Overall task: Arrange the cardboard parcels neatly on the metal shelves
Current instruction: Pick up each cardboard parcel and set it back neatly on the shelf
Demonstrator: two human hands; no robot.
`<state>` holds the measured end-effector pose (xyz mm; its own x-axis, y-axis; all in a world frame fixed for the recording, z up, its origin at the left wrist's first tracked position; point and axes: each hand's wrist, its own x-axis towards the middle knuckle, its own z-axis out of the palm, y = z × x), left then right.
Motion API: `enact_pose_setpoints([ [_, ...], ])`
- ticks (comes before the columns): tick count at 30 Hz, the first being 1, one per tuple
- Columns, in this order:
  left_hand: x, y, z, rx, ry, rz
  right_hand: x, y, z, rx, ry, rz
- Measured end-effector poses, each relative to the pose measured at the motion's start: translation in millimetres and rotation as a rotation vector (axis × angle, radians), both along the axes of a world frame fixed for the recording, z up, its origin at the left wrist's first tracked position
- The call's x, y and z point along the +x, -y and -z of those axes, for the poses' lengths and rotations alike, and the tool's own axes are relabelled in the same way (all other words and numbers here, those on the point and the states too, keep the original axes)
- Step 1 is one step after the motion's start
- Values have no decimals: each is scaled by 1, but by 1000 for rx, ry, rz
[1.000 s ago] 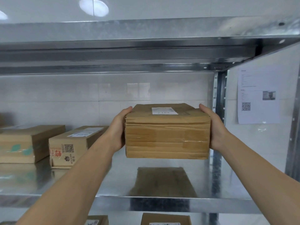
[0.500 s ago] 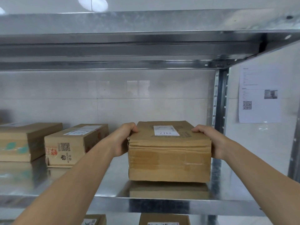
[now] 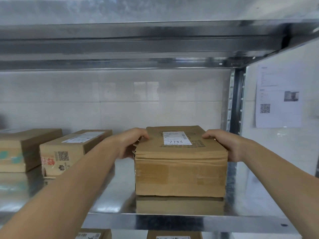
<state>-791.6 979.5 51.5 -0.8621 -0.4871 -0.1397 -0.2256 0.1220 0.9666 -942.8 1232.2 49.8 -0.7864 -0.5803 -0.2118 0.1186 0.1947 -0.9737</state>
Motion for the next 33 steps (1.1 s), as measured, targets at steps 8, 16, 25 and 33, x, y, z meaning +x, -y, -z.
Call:
enact_pose_setpoints([
  [8,-9,10,-21,-150,159,124,-18,12,-19,250,-85,-54],
  [16,-23,10,-21,-173,232,100,-26,21,-20,344,-136,-97],
  [25,-28,14,-19,-149,238,117,-29,25,-19,359,-131,-101],
  [33,-19,11,-20,-149,197,97,-26,19,-21,290,-83,-85],
])
